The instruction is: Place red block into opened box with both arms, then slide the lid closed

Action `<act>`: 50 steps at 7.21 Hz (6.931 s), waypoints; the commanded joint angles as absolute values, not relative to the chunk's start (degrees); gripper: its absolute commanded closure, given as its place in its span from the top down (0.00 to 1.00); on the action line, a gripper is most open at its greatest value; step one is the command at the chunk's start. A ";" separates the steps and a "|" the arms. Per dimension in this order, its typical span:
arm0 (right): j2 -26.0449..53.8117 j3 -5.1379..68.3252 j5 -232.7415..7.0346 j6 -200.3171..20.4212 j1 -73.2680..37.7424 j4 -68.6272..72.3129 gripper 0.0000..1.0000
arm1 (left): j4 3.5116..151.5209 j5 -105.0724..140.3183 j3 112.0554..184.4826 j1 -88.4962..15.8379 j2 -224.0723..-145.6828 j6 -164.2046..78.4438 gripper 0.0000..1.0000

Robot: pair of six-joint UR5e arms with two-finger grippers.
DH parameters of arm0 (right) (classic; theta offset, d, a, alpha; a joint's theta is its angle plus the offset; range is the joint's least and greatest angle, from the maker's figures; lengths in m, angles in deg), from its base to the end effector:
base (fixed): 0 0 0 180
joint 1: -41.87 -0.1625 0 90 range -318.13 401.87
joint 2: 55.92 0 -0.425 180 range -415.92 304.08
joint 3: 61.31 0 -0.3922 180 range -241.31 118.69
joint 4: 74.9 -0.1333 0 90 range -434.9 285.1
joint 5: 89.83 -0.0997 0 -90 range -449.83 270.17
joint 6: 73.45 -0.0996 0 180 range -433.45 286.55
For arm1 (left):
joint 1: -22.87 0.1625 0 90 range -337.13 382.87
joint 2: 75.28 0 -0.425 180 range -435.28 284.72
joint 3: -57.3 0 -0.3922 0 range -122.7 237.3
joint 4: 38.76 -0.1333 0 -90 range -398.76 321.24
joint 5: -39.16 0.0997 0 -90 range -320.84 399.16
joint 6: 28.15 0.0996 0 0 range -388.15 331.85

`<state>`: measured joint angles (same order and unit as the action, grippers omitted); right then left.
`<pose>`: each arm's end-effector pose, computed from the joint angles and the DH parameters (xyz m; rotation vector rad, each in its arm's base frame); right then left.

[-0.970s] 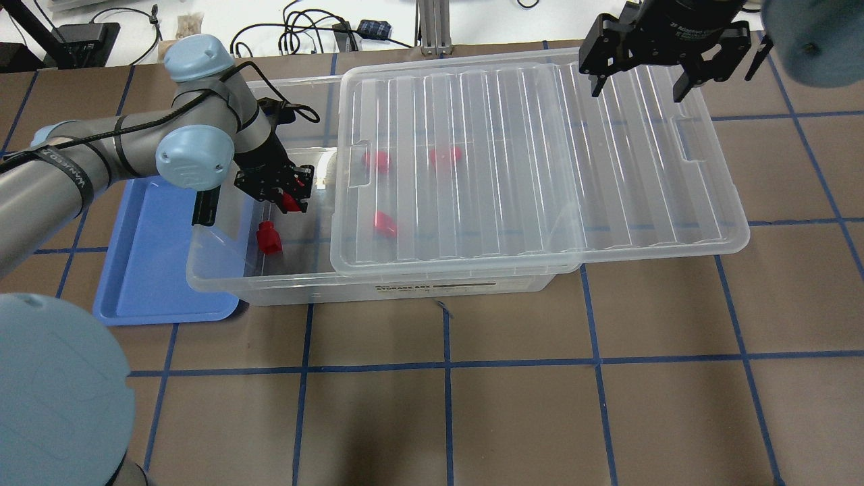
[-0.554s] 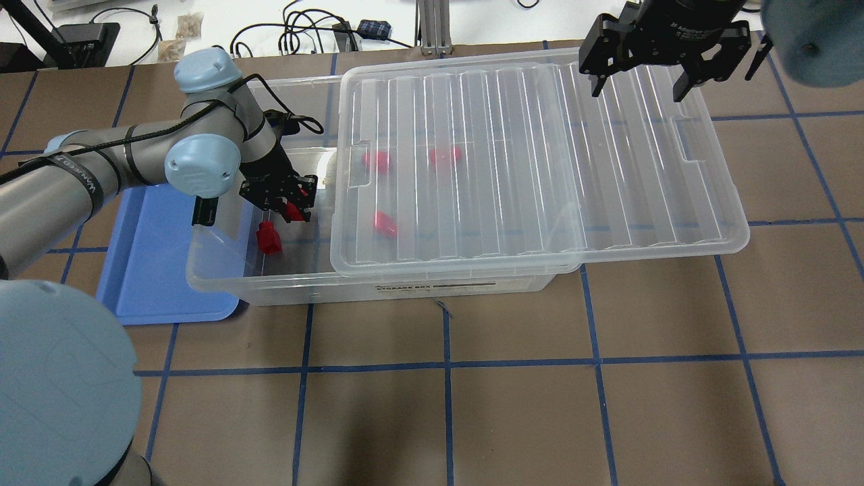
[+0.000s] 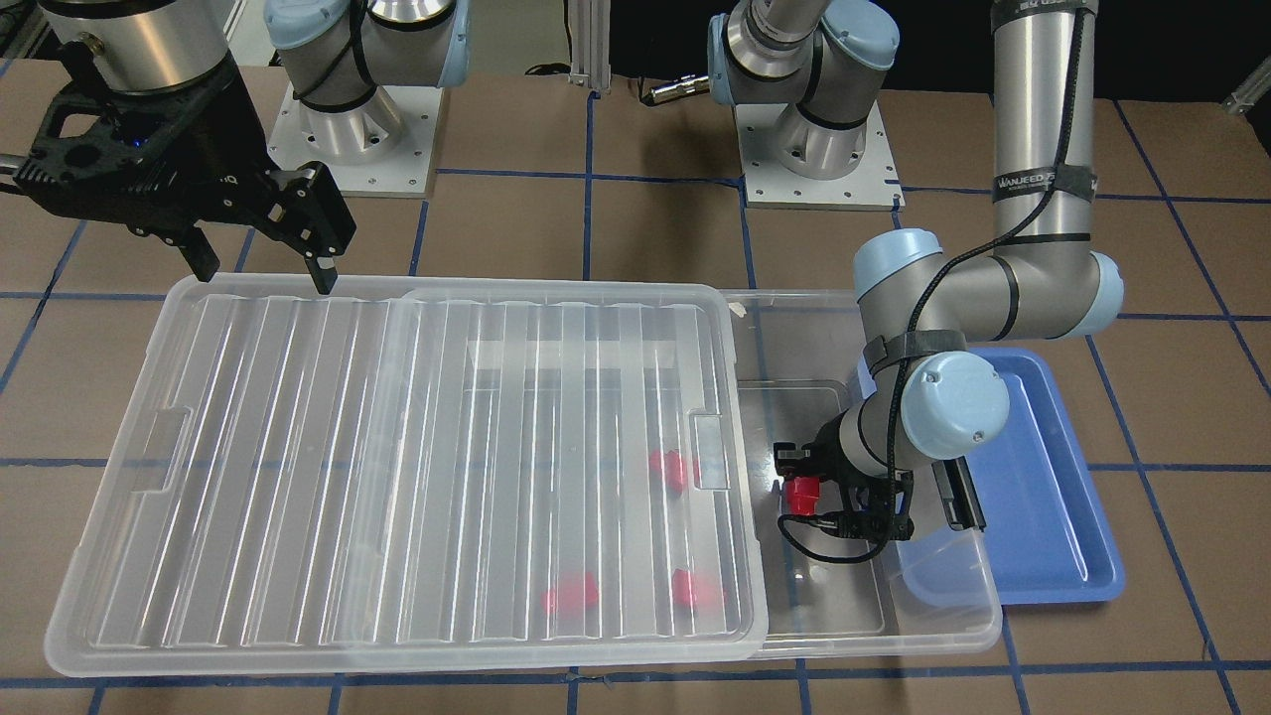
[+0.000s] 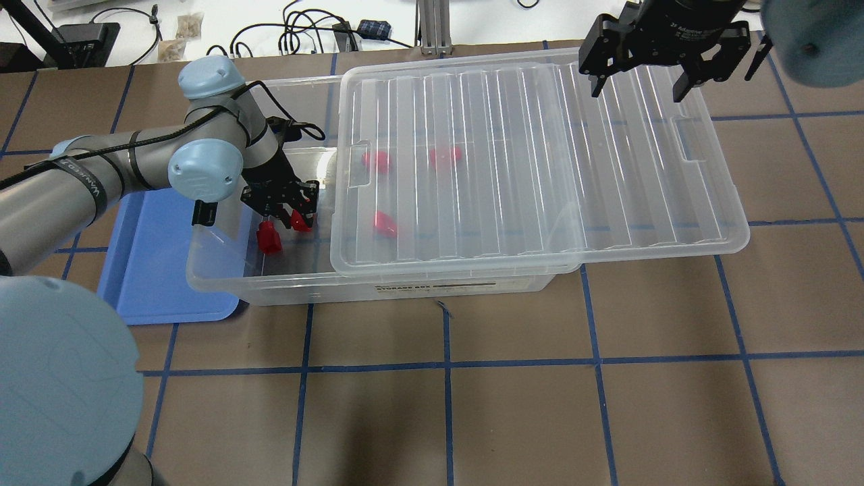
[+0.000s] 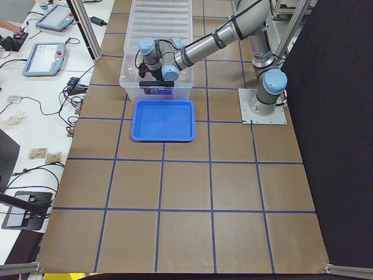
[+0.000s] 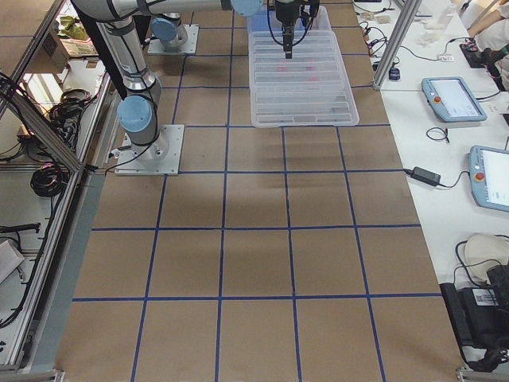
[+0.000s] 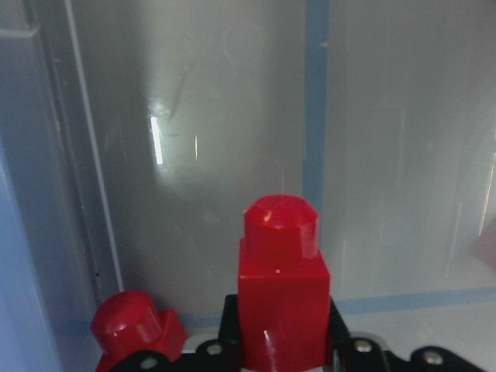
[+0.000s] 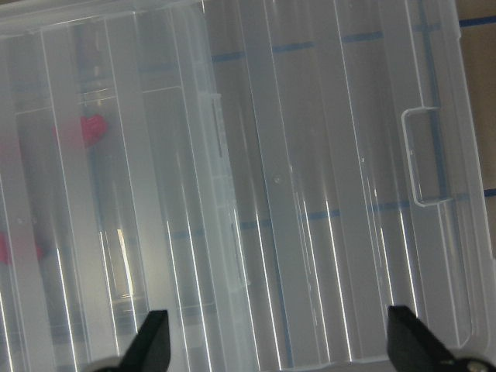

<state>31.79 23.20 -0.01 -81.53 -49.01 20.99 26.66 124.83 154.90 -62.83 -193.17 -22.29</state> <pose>0.1416 -0.5206 0.5265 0.1953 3.1102 -0.2466 -0.0956 -0.6061 0.1940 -0.0304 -3.0369 -0.2787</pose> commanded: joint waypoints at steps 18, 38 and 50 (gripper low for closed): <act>22.14 33.85 -0.01 -47.96 -23.26 36.84 1.00 | 57.13 128.72 138.78 -62.12 -173.99 -22.44 1.00; 23.16 31.09 -1.95 -66.94 -41.80 37.26 1.00 | 57.48 129.59 138.95 -62.12 -173.99 -22.26 1.00; 30.12 20.69 0.87 -81.71 -51.65 15.27 1.00 | 57.39 129.51 138.95 -62.30 -172.93 -22.26 1.00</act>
